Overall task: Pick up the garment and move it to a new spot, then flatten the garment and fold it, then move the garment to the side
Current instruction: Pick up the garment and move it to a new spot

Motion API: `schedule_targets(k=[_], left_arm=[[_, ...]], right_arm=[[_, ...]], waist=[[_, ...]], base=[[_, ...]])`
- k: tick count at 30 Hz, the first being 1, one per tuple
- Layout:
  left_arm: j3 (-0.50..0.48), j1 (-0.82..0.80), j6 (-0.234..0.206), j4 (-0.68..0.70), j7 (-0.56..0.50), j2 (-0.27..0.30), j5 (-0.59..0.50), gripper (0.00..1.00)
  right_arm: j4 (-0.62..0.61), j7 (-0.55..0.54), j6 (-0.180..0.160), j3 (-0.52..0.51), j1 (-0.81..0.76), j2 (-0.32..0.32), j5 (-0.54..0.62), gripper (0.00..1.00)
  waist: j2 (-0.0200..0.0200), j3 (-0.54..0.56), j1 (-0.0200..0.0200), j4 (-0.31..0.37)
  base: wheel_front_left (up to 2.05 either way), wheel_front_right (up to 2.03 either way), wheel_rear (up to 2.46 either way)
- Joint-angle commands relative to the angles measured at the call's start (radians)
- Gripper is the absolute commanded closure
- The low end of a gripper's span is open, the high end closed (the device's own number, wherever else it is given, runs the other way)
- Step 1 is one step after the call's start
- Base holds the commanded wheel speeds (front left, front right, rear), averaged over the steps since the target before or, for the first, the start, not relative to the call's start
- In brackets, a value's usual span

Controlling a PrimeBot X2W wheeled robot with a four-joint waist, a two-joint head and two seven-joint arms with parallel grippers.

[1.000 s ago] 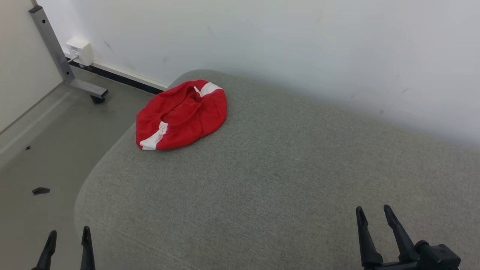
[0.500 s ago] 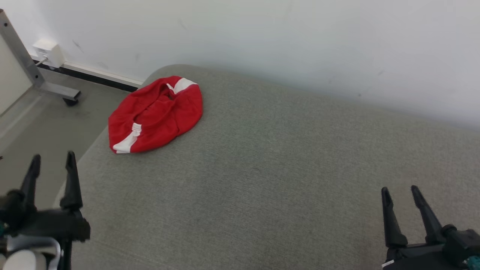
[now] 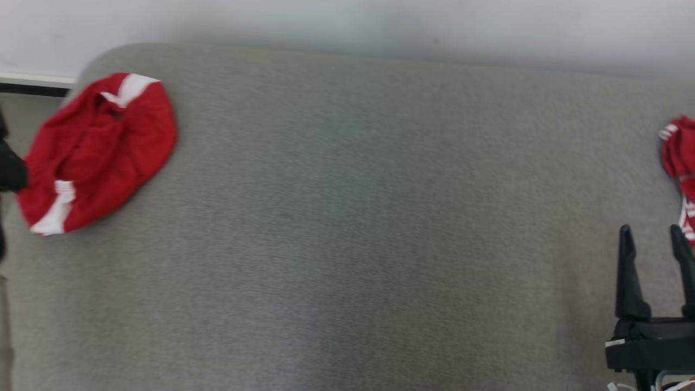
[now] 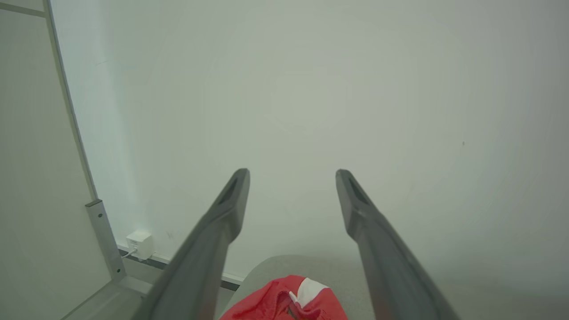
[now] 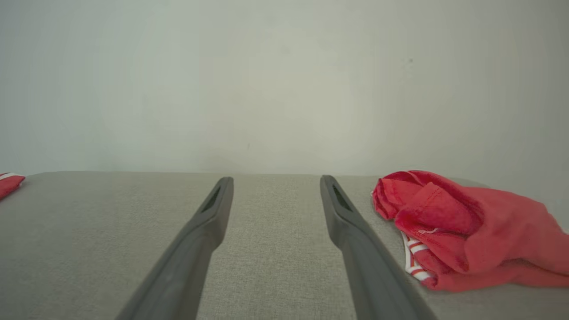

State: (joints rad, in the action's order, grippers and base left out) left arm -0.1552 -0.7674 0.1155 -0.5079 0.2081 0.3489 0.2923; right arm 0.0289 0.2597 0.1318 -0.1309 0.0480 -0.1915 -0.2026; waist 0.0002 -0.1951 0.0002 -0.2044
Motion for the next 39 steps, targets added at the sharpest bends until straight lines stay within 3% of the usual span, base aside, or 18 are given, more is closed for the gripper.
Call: schedule_targets(k=[1, 14, 24, 33, 34, 35, 36, 39], left_arm=[[-0.009, -0.046, 0.003, -0.038, -0.008, 0.026, 0.007, 0.0], [0.01, -0.216, 0.004, -0.388, -0.125, 0.138, 0.025, 0.0], [0.04, -0.245, 0.009, -0.632, -0.216, 0.167, 0.037, 0.0], [0.051, -0.211, 0.013, -0.745, -0.286, 0.163, 0.059, 0.0], [0.051, -0.206, 0.014, -0.75, -0.289, 0.161, 0.062, 0.15], [0.053, -0.203, 0.014, -0.753, -0.287, 0.16, 0.065, 0.64], [0.057, -0.203, 0.015, -0.755, -0.284, 0.16, 0.066, 1.0], [0.079, -0.212, 0.012, -0.743, -0.247, 0.161, 0.054, 1.0]], right_arm=[[-0.013, 0.002, -0.002, -0.014, 0.017, 0.004, 0.007, 0.0], [-0.067, -0.006, -0.002, -0.045, 0.038, 0.009, 0.021, 0.0], [-0.08, -0.01, -0.002, -0.05, 0.054, -0.001, 0.027, 0.0], [-0.082, -0.018, -0.002, -0.031, 0.079, -0.002, 0.028, 0.0], [-0.083, -0.019, -0.002, -0.03, 0.081, -0.003, 0.029, 0.0], [-0.084, -0.019, -0.002, -0.03, 0.082, -0.005, 0.028, 0.0], [-0.084, -0.019, -0.002, -0.031, 0.083, -0.006, 0.028, 0.0], [-0.078, -0.018, -0.002, -0.036, 0.079, -0.002, 0.032, 0.0]], waist=[[-0.0002, -0.139, -0.0002, 0.143], [-0.0002, -0.226, -0.0002, 0.216], [-0.0002, -0.247, -0.0002, 0.227], [-0.0002, -0.261, -0.0002, 0.242], [-0.0002, -0.262, -0.0002, 0.244], [-0.0002, -0.263, -0.0002, 0.246], [-0.0002, -0.264, -0.0002, 0.246], [-0.0002, -0.257, -0.0002, 0.24]], base=[[0.0, 0.0, 0.0], [0.0, 0.0, 0.0], [0.0, 0.0, 0.0], [0.0, 0.0, 0.0], [0.0, 0.0, 0.0], [0.0, 0.0, 0.0], [0.0, 0.0, 0.0], [0.0, 0.0, 0.0]])
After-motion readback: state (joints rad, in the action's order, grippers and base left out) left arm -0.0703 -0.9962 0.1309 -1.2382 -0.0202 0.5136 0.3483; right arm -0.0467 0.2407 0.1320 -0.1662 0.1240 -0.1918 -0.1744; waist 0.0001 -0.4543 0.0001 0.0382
